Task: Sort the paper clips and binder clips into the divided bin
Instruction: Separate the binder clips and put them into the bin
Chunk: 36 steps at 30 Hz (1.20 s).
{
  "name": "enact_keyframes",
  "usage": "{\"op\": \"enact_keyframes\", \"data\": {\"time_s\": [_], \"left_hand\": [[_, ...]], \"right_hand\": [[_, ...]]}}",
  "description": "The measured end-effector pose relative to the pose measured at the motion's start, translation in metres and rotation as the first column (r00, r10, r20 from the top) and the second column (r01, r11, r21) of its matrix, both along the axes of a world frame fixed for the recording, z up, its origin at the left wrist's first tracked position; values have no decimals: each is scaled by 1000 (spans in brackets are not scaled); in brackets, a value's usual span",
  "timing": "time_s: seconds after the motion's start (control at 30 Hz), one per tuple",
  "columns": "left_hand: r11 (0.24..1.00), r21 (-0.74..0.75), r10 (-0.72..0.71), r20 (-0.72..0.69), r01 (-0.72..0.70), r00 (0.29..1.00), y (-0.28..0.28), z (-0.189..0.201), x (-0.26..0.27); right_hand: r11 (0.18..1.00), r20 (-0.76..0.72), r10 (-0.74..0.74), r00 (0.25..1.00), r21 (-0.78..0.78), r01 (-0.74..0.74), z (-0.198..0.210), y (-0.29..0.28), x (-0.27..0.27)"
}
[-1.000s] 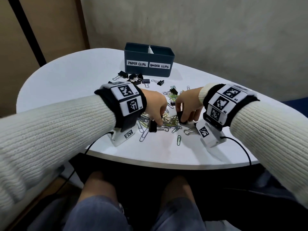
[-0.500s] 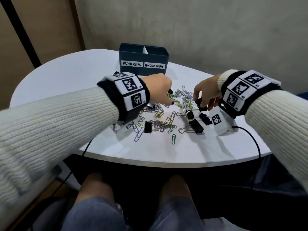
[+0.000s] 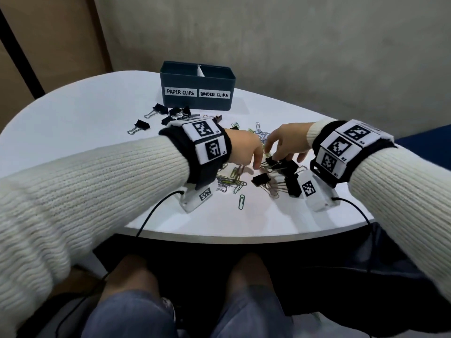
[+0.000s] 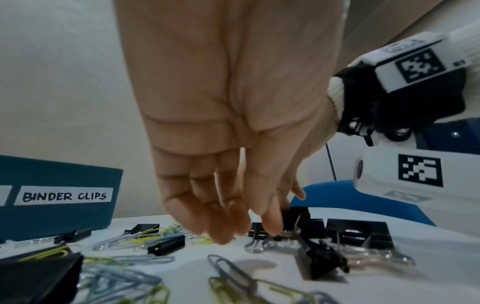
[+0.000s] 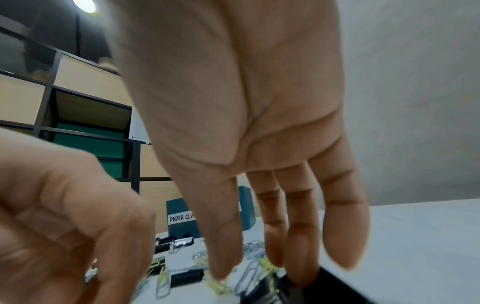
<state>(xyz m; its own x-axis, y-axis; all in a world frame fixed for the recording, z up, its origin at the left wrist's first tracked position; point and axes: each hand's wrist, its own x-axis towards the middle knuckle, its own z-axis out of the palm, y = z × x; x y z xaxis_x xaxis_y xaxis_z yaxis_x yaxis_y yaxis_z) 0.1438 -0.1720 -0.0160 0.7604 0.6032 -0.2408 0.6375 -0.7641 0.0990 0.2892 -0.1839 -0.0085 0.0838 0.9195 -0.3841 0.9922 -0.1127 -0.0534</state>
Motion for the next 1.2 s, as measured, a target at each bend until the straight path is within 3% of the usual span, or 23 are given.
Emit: {"op": "enact_keyframes", "data": {"time_s": [0.2, 0.6, 0.77, 0.93, 1.03, 1.1, 1.2], "left_hand": [[994, 31, -96, -208, 105, 973, -9, -2, 0], [975, 141, -99, -419, 172, 903, -29, 4, 15], [991, 77, -80, -348, 113, 934, -11, 3, 9], [995, 94, 15, -369, 21, 929, 6, 5, -12], [997, 82, 39, -322, -13, 946, 13, 8, -30], [996, 39, 86, -212, -79, 973, 23, 12, -43], [978, -102, 172, -101, -182, 980, 33, 17, -60]], "right_hand": [[997, 81, 83, 993, -9, -83, -6, -1, -7], [998, 89, 57, 994, 9, -58, -8, 0, 3], [998, 166, 63, 984, 13, -66, -7, -1, 5], [1000, 276, 25, 961, 3, -27, -1, -3, -1], [996, 335, 73, 939, 26, -86, 7, -4, -18], [983, 313, 143, 939, 67, -172, 11, -3, -35], [972, 127, 232, 965, 3, -234, 9, -1, -62]]}}
